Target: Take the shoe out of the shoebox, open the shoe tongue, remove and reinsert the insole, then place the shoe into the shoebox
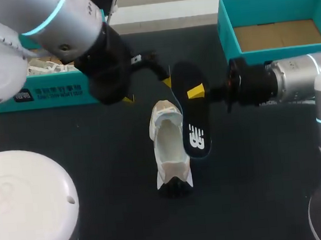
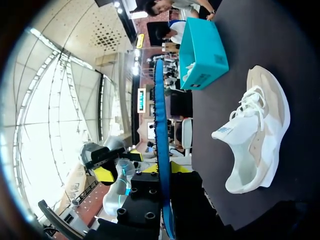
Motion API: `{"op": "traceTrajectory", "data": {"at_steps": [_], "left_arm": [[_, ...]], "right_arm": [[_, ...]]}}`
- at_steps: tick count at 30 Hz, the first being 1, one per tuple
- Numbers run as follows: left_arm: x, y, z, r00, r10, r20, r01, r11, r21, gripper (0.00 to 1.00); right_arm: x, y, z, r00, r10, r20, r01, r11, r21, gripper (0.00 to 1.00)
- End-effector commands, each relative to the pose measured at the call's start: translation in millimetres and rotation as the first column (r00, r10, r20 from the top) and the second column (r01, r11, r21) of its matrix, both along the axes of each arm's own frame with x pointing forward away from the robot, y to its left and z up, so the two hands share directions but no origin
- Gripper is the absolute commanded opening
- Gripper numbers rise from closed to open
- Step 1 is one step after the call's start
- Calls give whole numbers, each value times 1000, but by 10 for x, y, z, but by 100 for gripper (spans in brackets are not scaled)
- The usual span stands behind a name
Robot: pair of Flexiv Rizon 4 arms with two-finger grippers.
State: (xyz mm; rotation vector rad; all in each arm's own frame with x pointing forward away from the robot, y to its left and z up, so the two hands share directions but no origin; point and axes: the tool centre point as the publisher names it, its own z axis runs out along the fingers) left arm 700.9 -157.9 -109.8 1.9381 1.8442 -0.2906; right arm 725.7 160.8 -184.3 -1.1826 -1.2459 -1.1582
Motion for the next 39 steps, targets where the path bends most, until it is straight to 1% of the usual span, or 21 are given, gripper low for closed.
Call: {"op": "traceTrajectory", "data": {"at_steps": [1, 2, 3, 4, 5, 6, 7, 8, 9, 11, 12, 14, 17, 21, 27, 30, 39], "left_arm": [[21, -37, 12, 1000, 27, 2, -27, 988, 152, 100], [-8, -88, 20, 998, 56, -33, -49, 981, 189, 100], [-15, -123, 42, 998, 56, -7, -53, 981, 189, 100], [-28, -161, 63, 998, 63, 27, -68, 971, 228, 100], [-8, -208, 68, 996, 69, 54, -80, 964, 254, 100], [17, -241, 83, 996, 85, 34, -91, 962, 257, 100], [75, -302, 75, 994, 107, 28, -111, 941, 321, 100], [106, -334, 84, 991, 129, 34, -133, 943, 305, 100], [148, -364, 88, 989, 150, 16, -146, 929, 339, 100], [190, -425, 102, 986, 168, 14, -163, 924, 345, 100], [215, -463, 101, 984, 179, 6, -168, 914, 370, 100], [240, -538, 117, 985, 175, 10, -167, 916, 364, 100], [241, -631, 109, 985, 170, 20, -164, 902, 400, 100], [302, -743, 32, 985, 168, 28, -165, 893, 418, 100], [349, -804, -3, 981, 192, 2, -175, 889, 424, 100], [363, -798, 8, 980, 198, -18, -172, 890, 422, 100], [363, -775, 61, 984, 178, -27, -152, 903, 402, 100]], "right_arm": [[62, 18, 7, 1000, 14, -2, -14, 1000, -6, 0], [68, 21, 6, 1000, 17, -4, -17, 1000, -6, 0], [68, 21, 6, 1000, 20, -5, -20, 1000, -6, 0], [69, 22, 6, 1000, 21, -5, -21, 1000, -6, 0], [69, 25, 0, 1000, 22, -6, -22, 1000, -6, 0], [68, 29, -5, 1000, 22, -6, -22, 1000, -6, 0], [64, 33, -12, 1000, 22, -7, -23, 1000, -5, 0], [59, 39, -18, 1000, 23, -10, -23, 1000, -3, 0], [57, 46, -23, 1000, 23, -11, -23, 1000, -2, 0], [52, 56, -29, 1000, 22, -13, -22, 1000, 0, 0], [47, 58, -31, 1000, 21, -14, -21, 1000, 0, 0], [45, 67, -35, 1000, 19, -14, -19, 1000, 2, 0], [45, 71, -37, 1000, 19, -15, -19, 1000, 3, 0], [60, 67, -32, 1000, 19, -15, -19, 1000, 1, 0], [89, 63, -24, 1000, 23, -15, -23, 1000, -2, 0], [92, 63, -24, 1000, 22, -16, -22, 1000, -1, 0], [118, 47, -30, 1000, 18, -18, -18, 1000, -2, 0]]}}
